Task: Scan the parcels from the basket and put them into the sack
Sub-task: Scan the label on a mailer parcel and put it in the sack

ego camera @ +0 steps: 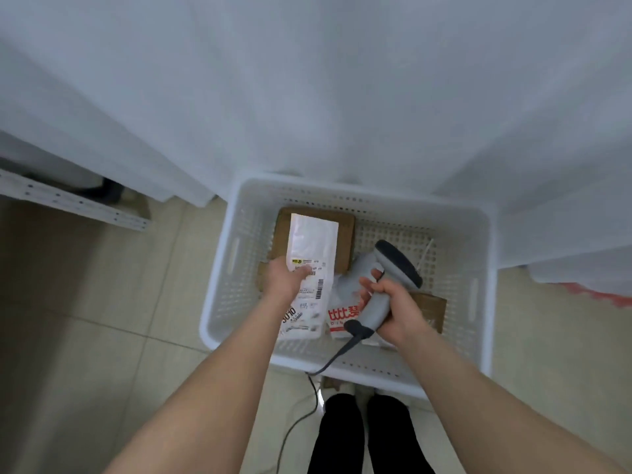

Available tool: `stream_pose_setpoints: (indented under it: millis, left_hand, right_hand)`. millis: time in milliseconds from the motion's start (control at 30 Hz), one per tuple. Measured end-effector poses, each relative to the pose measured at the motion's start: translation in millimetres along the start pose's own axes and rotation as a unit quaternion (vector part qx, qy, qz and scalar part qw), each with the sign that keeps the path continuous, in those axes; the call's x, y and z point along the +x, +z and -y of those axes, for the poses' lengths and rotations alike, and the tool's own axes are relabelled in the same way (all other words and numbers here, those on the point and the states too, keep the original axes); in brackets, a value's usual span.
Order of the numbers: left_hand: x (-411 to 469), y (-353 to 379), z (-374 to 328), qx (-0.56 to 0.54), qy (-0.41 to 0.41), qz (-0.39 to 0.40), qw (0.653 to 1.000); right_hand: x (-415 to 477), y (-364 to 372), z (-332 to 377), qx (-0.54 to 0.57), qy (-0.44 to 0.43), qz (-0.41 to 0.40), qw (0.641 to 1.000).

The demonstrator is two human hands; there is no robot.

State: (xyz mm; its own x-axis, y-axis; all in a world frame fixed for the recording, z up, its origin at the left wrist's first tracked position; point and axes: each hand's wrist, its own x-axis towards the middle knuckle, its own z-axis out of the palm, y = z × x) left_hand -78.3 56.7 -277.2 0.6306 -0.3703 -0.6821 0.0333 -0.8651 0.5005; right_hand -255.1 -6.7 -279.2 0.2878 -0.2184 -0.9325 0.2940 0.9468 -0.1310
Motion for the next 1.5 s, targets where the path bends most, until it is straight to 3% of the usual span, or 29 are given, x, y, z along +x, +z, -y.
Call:
stream_pose_setpoints:
  millis: [367, 533, 633, 933, 1100, 1200, 1500]
  left_hand:
    - [-143, -136, -141, -0.187, 0.028, 0.109, 0.976]
    - [-217, -182, -156, -0.208, 0.08, 0.13, 0.966]
    - [-269, -202, -153, -0.165, 0.1, 0.143, 0.971]
    - [-390, -256, -142, -0.242, 0.153, -0.029, 0.958]
    - [-425, -293, -129, -0.265, 0.157, -0.093, 0.947]
    - [-434, -315, -118, -0.282, 0.153, -0.121, 0.939]
    - [-444, -370, -82, -0.298, 0.155, -0.146, 0.93]
  right_hand:
    - [-196, 116, 29, -0.109, -0.078, 0.048, 0.99]
    - [-269, 137, 20, -0.167, -0.146, 0.038, 0.974]
    - [-315, 134, 14, -0.159, -0.183, 0.048, 0.969]
    - [-456, 117, -16, -0.194, -0.293, 0.081, 0.933]
    - [-521, 114, -43, -0.285, -0.306, 0.169, 0.893]
    - [-546, 116, -63, -0.351, -0.311, 0.199, 0.861]
    - [-572, 139, -131, -0.426, -0.327, 0.212, 0.816]
